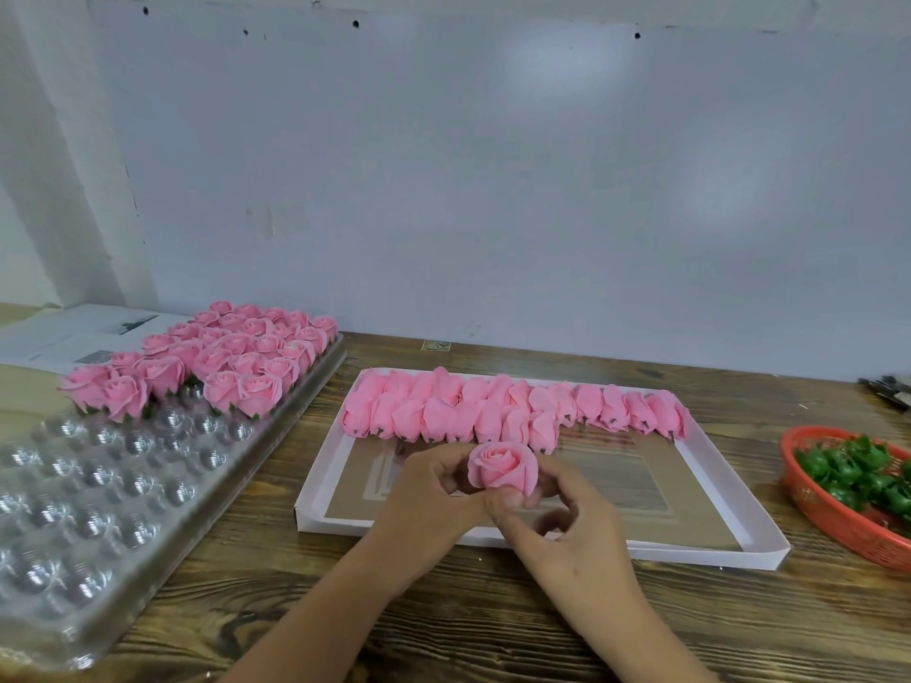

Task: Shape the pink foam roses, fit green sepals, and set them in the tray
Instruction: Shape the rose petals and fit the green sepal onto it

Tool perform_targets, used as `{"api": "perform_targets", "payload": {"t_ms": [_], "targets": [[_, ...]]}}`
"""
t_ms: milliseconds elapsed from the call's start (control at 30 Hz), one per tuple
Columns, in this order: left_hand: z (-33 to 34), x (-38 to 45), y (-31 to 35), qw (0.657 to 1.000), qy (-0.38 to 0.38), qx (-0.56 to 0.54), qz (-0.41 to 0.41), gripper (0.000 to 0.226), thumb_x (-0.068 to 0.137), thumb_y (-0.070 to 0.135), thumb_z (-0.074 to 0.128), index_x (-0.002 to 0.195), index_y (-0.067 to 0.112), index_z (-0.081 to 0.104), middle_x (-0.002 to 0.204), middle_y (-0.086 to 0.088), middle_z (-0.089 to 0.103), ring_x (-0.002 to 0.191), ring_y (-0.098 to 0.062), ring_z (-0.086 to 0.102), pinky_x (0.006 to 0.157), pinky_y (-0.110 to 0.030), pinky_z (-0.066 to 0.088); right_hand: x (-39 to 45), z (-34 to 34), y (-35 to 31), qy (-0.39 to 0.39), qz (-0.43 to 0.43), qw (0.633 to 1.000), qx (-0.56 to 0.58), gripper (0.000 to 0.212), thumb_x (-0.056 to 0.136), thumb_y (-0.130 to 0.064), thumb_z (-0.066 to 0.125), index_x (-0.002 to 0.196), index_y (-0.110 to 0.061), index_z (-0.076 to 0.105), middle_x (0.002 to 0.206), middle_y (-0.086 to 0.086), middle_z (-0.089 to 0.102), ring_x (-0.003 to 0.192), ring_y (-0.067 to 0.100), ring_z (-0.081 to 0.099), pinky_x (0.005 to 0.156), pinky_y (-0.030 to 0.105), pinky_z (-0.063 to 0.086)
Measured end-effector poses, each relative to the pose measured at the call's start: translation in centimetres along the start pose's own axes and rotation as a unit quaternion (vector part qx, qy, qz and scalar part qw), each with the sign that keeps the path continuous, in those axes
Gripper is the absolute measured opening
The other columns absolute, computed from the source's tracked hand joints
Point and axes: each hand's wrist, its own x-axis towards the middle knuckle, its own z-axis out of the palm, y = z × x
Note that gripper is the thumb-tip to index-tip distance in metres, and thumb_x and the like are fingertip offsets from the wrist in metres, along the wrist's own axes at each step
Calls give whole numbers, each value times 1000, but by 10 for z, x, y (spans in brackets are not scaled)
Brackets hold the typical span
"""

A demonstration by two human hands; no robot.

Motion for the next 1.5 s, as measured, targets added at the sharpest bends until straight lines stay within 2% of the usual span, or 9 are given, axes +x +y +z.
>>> {"api": "perform_targets", "payload": {"t_ms": [300, 600, 767, 900, 967, 1100, 1167, 1267, 1500], "targets": [[-8, 0, 2, 998, -53, -24, -21, 33, 77, 22, 86, 109, 27, 77, 108, 1, 76, 106, -16, 70, 91, -31, 55, 1, -1, 3, -6, 3, 1000, -13, 39, 68, -56, 70, 105, -48, 65, 87, -9, 67, 74, 10, 60, 65, 23, 49], [-10, -2, 3, 998, -58, 17, -24, 29, 82, 24, 81, 107, 36, 75, 107, 7, 76, 105, -12, 69, 92, -28, 56, 0, -3, 4, -18, -9, 1000, -24, 28, 76, -32, 80, 100, -41, 71, 87, -14, 64, 84, 12, 59, 66, 22, 47], [-44, 2, 26, 996, 21, 83, -17, 21, 74, 28, 84, 92, 35, 76, 89, 6, 77, 81, -3, 71, 72, -13, 54, 2, -3, 15, -12, 31, 999, 10, 45, 79, -25, 79, 120, -34, 62, 98, -18, 65, 88, 10, 60, 68, 17, 46], [-114, 8, 51, 970, 160, 185, -14, 32, 70, 24, 86, 86, 48, 72, 86, 27, 74, 75, 9, 67, 63, -16, 50, 4, -4, 22, 14, 21, 1000, 18, 42, 84, -19, 74, 113, -47, 59, 102, -15, 66, 88, 11, 61, 67, 14, 46], [-158, 9, 53, 951, 228, 207, -29, 33, 71, 25, 85, 93, 44, 70, 84, 17, 75, 72, 1, 68, 67, -24, 48, 4, -5, 23, 21, 12, 1000, 14, 47, 85, -17, 74, 113, -51, 57, 101, -15, 66, 87, 11, 61, 65, 13, 46], [-235, 8, 37, 900, 369, 229, -43, 39, 78, 20, 83, 114, 19, 70, 83, 2, 70, 60, -15, 65, 47, -23, 51, 4, -3, 22, 29, 3, 999, 13, 48, 89, -12, 70, 110, -53, 59, 101, -15, 67, 87, 8, 62, 63, 9, 44], [-262, 7, 21, 880, 409, 231, -61, 41, 81, 18, 82, 119, 11, 69, 93, -9, 72, 78, -30, 69, 67, -31, 58, 3, -3, 21, 32, 6, 999, 12, 43, 90, -12, 67, 108, -50, 61, 100, -18, 67, 90, 4, 62, 64, 8, 44], [-283, 6, -2, 866, 418, 255, -96, 38, 80, 15, 82, 116, 10, 70, 99, -19, 72, 83, -32, 68, 82, -48, 54, 3, -4, 19, 32, 8, 999, 9, 37, 92, -14, 64, 109, -46, 60, 101, -23, 67, 94, 0, 62, 67, 6, 44], [-292, 11, -39, 859, 354, 334, -156, 39, 79, 16, 84, 116, 9, 71, 88, -10, 71, 74, -28, 67, 75, -43, 54, 3, -4, 15, 37, 10, 999, 12, 37, 93, -9, 61, 107, -44, 62, 97, -22, 68, 90, -1, 62, 66, 5, 43]]}}
